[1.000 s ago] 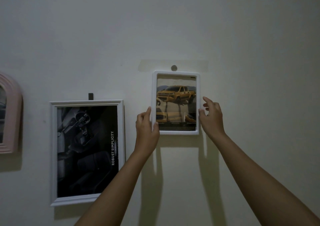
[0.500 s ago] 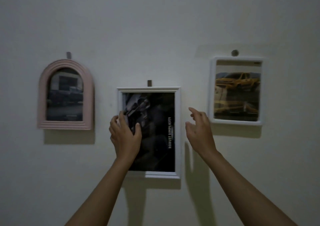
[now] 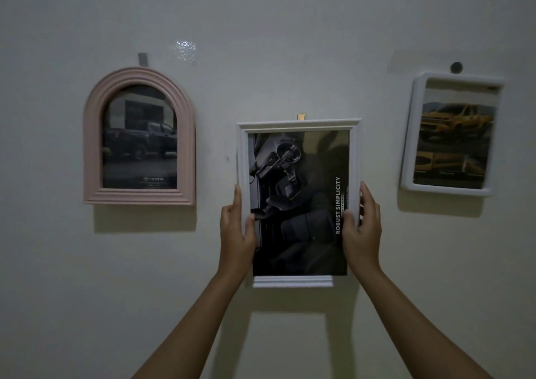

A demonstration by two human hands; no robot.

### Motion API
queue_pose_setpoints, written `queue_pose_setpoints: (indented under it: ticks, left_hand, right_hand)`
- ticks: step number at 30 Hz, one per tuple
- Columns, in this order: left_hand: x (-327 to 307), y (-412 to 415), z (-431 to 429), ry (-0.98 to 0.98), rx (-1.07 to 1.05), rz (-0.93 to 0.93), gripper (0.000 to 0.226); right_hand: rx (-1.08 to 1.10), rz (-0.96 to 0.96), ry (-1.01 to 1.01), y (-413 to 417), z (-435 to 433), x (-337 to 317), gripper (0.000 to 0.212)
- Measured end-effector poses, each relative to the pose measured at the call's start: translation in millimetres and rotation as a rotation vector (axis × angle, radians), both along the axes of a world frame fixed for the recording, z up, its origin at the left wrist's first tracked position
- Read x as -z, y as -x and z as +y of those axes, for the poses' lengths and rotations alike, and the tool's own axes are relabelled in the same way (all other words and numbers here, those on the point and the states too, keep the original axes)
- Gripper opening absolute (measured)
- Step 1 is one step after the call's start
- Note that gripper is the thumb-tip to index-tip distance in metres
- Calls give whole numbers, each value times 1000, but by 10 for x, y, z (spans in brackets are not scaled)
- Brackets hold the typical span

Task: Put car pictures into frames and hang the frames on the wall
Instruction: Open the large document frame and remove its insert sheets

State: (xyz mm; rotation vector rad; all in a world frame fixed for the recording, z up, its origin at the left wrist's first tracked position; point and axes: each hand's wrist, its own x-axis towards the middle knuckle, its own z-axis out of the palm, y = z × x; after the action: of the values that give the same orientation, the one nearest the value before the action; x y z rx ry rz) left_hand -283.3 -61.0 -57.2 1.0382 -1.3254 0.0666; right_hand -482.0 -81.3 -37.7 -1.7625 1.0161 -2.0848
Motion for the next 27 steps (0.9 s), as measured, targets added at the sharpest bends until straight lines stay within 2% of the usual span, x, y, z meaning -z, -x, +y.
queue_pose_setpoints:
  ticks: [5,9,13,20,27]
  left_hand:
    - [-73,-18,206,42,75,76,61]
    - [67,-61,503,-22,138,161,57]
    - [459,-82,939,-150,216,257,54]
    - [1332,89,1865,-320,225,350,50]
    - [1827,529,2661,-549,110,281,54]
  right_hand:
    - [-5,-2,16,6,298,-93,56]
    - [-79,64,-27,71,639,54,53]
    - [-212,85,-134,199,1034,549,51]
    - [-306,-55,-271,357,2076,1422,50]
    - [-255,-51,-294,555,2951,1691,43]
